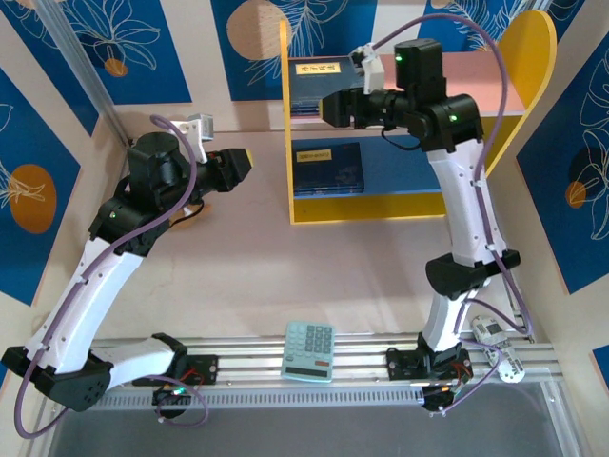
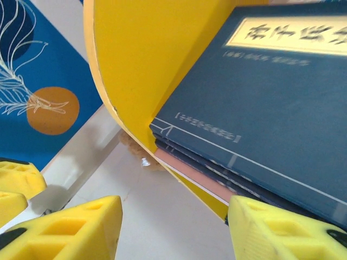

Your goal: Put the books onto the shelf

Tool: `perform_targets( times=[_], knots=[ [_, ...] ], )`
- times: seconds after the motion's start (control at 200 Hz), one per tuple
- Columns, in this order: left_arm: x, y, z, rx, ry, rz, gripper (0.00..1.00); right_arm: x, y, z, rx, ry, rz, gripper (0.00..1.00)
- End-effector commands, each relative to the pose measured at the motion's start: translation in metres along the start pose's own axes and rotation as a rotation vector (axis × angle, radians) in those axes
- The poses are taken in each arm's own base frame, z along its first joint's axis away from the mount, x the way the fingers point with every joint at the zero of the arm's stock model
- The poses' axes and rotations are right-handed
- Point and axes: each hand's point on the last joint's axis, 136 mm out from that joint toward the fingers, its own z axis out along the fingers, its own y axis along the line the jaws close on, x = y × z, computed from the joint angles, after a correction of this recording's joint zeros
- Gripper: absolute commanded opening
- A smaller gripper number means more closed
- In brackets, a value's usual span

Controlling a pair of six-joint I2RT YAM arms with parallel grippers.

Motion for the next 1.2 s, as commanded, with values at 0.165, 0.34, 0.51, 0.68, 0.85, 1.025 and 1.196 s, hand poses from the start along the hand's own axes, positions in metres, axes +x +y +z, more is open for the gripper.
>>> perform_targets(
  times=[0.165,0.34,0.51,0.68,0.85,1.025,1.196],
  knots=[
    [-0.009,-0.011,-0.011,0.025,-0.037,0.028,0.39,-0.009,-0.033,-0.055,0.136,-0.090,0.052,0.56],
    [-0.009,-0.011,-0.011,0.029,-0.035,0.024,0.39,-0.012,-0.060,-0.061,0.172,-0.086,0.079,0.57],
    [-0.009,-0.011,-0.013,0.026,-0.040,0.027,0.39,-0.012,-0.071,-0.054,0.173,-0.072,0.087,0.57],
    [-0.008,-0.010,-0.014,0.021,-0.037,0.029,0.39,-0.011,-0.079,-0.048,0.182,-0.062,0.097,0.57],
    [-0.009,-0.009,-0.015,0.019,-0.041,0.030,0.39,-0.009,-0.082,-0.044,0.181,-0.051,0.103,0.57],
    [-0.009,-0.009,-0.015,0.018,-0.041,0.031,0.39,-0.009,-0.081,-0.042,0.172,-0.047,0.104,0.57],
    [-0.008,-0.009,-0.015,0.018,-0.038,0.030,0.39,-0.008,-0.079,-0.039,0.149,-0.040,0.107,0.57]
  ],
)
